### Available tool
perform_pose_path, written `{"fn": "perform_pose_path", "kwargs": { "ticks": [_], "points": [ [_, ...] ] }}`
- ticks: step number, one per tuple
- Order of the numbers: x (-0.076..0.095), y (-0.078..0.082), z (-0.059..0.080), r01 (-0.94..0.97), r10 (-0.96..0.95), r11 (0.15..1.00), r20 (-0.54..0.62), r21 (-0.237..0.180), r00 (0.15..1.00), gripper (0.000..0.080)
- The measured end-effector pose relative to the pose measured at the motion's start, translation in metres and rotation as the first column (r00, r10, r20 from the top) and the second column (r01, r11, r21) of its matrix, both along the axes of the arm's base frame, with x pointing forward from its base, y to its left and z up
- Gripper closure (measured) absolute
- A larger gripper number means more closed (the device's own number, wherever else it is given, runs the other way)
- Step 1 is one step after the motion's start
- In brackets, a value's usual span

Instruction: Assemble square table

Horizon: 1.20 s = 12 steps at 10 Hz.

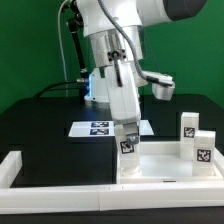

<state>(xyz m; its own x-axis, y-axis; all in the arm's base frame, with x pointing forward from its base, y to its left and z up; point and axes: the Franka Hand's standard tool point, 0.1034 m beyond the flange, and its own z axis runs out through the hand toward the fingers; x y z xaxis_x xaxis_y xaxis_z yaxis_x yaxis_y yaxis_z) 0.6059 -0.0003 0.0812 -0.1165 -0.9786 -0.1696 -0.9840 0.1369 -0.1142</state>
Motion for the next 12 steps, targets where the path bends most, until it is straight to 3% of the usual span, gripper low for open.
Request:
{"fn": "perform_pose_path", "kwargs": {
  "ticks": [2, 3, 4, 5, 6, 10, 12],
  "points": [
    [0.0, 0.002, 0.001, -0.069, 0.07, 0.997, 0.01, -0.013, 0.998, 0.0509],
    [0.001, 0.008, 0.003, -0.18, 0.181, 0.983, 0.018, -0.042, 0.983, 0.0328],
    [0.001, 0.011, 0.003, -0.31, 0.312, 0.948, 0.019, -0.078, 0.95, 0.0213],
    [0.001, 0.011, 0.004, -0.436, 0.44, 0.893, 0.018, -0.111, 0.898, 0.0213],
    [0.0, 0.01, 0.003, -0.494, 0.5, 0.861, 0.02, -0.121, 0.866, 0.0163],
    [0.0, 0.009, 0.002, -0.682, 0.694, 0.713, 0.02, -0.161, 0.72, 0.0151],
    [0.003, 0.008, 0.0, -0.844, 0.864, 0.488, -0.012, -0.222, 0.503, 0.0151]
  ]
}}
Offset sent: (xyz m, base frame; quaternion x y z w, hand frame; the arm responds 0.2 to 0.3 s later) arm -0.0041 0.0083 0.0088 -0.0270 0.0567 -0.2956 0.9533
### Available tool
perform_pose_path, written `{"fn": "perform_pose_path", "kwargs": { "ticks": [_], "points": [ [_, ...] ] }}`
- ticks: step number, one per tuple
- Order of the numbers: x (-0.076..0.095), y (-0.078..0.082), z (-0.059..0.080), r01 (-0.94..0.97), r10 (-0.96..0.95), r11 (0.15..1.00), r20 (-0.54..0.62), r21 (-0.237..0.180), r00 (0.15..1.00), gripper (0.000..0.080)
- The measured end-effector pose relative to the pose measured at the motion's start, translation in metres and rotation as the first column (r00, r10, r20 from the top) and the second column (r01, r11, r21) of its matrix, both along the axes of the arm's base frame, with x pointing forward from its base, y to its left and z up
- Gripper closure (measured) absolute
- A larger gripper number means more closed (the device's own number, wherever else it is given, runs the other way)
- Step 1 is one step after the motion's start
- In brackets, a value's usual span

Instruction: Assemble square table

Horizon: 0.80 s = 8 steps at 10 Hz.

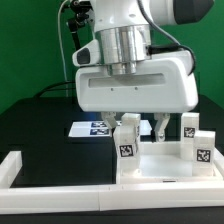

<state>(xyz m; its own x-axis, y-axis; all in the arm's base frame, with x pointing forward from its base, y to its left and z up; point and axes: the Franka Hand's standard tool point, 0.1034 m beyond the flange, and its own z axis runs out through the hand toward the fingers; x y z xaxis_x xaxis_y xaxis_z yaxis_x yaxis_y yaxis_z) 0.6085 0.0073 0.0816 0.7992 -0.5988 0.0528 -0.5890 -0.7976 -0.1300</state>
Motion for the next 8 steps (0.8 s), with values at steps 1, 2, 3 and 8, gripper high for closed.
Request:
{"fn": "perform_pose_path", "kwargs": {
  "ticks": [1, 2, 3, 8],
  "points": [
    [0.0004, 0.0017, -0.0013, -0.073, 0.073, 0.997, 0.002, -0.016, 0.997, 0.0151],
    [0.0004, -0.002, -0.002, -0.205, 0.205, 0.978, 0.007, -0.039, 0.979, 0.0151],
    [0.0004, -0.0051, -0.0021, -0.259, 0.259, 0.965, 0.008, -0.048, 0.966, 0.0151],
    [0.0002, -0.0051, -0.0024, -0.223, 0.223, 0.974, 0.006, -0.043, 0.975, 0.0162]
  ]
}}
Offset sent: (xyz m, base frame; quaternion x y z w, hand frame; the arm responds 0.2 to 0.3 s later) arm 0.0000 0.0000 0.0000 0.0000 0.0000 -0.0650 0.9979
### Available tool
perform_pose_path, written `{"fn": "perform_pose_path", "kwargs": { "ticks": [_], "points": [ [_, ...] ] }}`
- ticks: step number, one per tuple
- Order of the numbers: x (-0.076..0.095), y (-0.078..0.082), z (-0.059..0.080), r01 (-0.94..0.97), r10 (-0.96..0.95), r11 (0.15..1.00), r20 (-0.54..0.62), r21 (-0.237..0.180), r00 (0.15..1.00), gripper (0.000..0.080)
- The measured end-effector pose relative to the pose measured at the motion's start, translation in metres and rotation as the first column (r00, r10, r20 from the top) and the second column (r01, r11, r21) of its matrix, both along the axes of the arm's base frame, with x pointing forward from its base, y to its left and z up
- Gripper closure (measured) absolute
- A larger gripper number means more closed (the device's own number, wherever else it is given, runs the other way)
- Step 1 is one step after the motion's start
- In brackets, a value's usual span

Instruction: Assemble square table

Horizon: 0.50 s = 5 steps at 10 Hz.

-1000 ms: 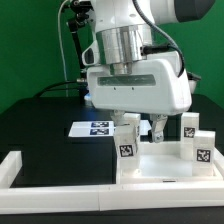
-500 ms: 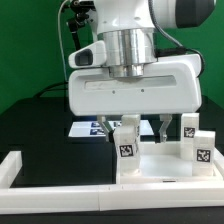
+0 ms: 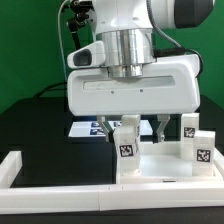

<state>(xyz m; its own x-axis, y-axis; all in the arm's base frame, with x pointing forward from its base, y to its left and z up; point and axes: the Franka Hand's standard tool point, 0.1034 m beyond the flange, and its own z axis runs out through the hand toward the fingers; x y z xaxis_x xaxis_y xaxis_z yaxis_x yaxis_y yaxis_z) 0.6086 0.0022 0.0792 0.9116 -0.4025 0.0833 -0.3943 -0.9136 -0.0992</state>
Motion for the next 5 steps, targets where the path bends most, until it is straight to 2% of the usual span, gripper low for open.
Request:
{"fn": "perform_pose_path", "kwargs": {
  "ticks": [2, 5],
  "points": [
    [-0.0001, 0.0001, -0.0002, 0.102, -0.102, 0.995, -0.007, 0.012, 0.995, 0.0516],
    [-0.0004, 0.0011, -0.0006, 0.322, -0.321, 0.946, -0.027, 0.037, 0.947, 0.0511]
  ]
}}
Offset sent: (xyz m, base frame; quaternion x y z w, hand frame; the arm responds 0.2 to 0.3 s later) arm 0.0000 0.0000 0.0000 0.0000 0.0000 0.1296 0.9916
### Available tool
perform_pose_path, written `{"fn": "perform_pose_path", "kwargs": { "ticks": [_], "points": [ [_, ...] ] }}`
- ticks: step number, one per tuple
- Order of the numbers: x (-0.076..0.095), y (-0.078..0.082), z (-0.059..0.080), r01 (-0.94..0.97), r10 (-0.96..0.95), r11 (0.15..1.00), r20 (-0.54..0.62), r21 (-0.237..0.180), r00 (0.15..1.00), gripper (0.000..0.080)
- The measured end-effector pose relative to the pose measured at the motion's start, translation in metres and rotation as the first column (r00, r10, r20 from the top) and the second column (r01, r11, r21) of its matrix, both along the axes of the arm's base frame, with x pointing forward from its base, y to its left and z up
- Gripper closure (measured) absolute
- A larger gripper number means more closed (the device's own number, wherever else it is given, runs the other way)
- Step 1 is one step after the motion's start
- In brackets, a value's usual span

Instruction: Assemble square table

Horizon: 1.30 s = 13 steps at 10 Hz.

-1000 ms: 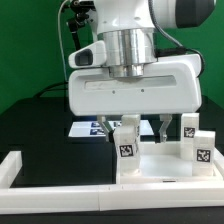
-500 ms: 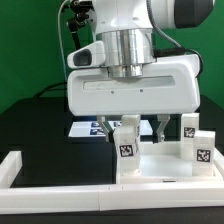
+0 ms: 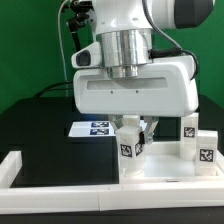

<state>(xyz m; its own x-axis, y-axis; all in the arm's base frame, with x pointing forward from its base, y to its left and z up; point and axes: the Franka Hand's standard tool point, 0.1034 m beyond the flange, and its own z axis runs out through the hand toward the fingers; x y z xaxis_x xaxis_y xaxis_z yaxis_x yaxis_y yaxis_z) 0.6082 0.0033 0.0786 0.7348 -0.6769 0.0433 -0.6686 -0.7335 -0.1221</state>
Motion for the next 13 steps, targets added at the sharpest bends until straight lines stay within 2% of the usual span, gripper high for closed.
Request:
{"fn": "perform_pose_path", "kwargs": {
  "ticks": [3, 6, 7, 8, 9, 10, 11, 12, 13],
  "points": [
    [0.0, 0.004, -0.001, 0.358, -0.356, 0.932, -0.033, 0.053, 0.934, 0.0511],
    [0.0, 0.014, -0.002, 0.677, -0.671, 0.728, -0.093, 0.108, 0.736, 0.0511],
    [0.005, 0.015, -0.001, 0.781, -0.774, 0.607, -0.112, 0.146, 0.623, 0.0511],
    [0.005, 0.015, -0.001, 0.796, -0.789, 0.586, -0.119, 0.151, 0.603, 0.0511],
    [0.005, 0.015, -0.001, 0.779, -0.773, 0.608, -0.114, 0.151, 0.625, 0.0511],
    [0.003, 0.017, -0.002, 0.762, -0.755, 0.631, -0.109, 0.147, 0.646, 0.0431],
    [0.0, 0.023, -0.005, 0.723, -0.716, 0.677, -0.101, 0.136, 0.69, 0.0247],
    [0.0, 0.022, -0.004, 0.573, -0.57, 0.811, -0.059, 0.122, 0.819, 0.0247],
    [0.001, 0.021, -0.004, 0.381, -0.381, 0.92, -0.02, 0.09, 0.925, 0.017]
  ]
}}
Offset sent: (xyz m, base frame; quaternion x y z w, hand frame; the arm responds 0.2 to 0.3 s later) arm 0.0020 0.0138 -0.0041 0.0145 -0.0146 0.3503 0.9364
